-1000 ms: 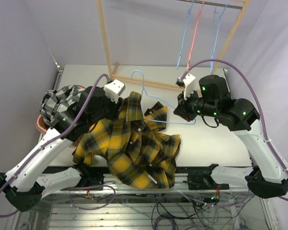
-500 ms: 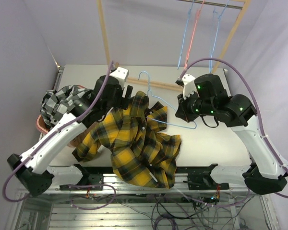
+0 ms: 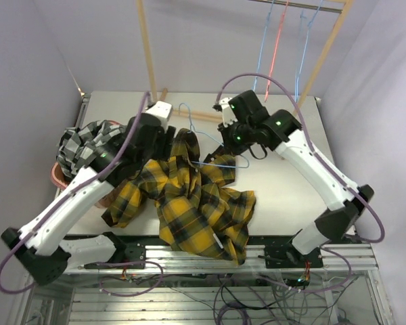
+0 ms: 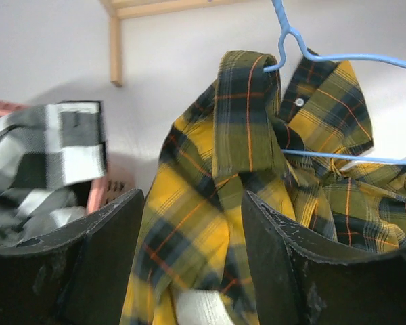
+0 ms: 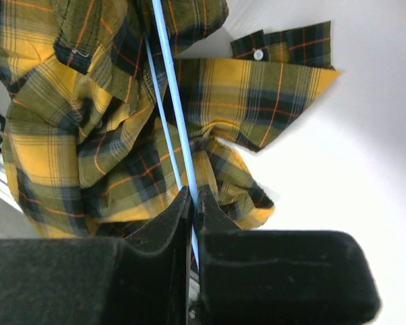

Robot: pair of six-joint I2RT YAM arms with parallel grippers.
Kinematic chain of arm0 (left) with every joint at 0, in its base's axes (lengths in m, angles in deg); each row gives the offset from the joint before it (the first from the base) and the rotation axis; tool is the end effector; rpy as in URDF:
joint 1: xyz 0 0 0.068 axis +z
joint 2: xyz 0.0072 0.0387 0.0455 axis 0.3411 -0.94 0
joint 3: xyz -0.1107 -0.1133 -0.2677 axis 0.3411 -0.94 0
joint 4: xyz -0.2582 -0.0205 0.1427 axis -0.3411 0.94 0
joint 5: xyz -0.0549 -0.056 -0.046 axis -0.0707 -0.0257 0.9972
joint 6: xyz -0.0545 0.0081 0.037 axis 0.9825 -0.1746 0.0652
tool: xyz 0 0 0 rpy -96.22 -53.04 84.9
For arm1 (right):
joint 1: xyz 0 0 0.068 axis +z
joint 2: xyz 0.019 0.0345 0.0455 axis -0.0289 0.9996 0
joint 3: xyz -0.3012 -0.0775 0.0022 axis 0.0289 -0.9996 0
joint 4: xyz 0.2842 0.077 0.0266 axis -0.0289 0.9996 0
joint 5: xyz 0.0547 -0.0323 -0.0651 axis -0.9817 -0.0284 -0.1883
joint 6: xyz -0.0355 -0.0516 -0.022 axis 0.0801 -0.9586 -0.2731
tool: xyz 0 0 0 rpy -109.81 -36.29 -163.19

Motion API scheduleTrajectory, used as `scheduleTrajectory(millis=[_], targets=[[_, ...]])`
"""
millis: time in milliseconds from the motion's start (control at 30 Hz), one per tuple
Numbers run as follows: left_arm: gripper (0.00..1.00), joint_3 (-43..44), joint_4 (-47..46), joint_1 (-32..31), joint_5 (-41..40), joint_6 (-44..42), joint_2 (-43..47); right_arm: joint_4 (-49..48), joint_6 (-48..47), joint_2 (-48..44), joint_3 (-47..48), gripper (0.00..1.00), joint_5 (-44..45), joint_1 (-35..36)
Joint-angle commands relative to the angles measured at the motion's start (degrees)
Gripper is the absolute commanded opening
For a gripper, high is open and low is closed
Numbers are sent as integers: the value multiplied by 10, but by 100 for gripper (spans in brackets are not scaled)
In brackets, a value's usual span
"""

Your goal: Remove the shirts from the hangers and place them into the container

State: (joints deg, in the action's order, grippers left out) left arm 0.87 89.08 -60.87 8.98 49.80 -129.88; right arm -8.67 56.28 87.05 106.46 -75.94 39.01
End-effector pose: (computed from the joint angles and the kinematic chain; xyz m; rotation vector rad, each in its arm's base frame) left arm 0.2212 -0.1668 0.4305 0.3460 2.0914 -0.1408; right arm 0.2622 0.2279 0.4383 -0.7405 2.3932 0.3997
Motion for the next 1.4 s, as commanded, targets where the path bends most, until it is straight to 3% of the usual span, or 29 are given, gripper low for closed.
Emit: scheduleTrajectory(millis=[0,133,233,467,567,767,900,1000,1133,1267,1367], targets=[[71,-18,38,1,-72,21,79,-43,-3,48,68,0,22,0],[72,-28,19,1,-57,30,116,-52,4,73,166,0,55,0],[72,-40,-11,1,-36,36,121,-26,-3,81,198,0,26,-1],[70,-46,-30,1,2,42,76,21,12,-35,-16,0,47,2],[69,-49,-39,1,16,42,66,40,35,-96,-52,0,74,1],[69,-63,-66,1,35,48,68,55,65,-137,23,0,113,0],[61,-69,-61,1,37,61,69,53,69,-124,116,0,147,1],[57,-81,-63,1,48,72,73,19,70,-116,152,0,214,0],[57,-100,-79,1,64,78,82,-103,55,-116,127,0,309,1],[57,-102,-80,1,74,79,82,-237,26,-106,95,0,357,0],[56,-103,-79,1,82,77,81,-286,7,-70,115,0,370,1]])
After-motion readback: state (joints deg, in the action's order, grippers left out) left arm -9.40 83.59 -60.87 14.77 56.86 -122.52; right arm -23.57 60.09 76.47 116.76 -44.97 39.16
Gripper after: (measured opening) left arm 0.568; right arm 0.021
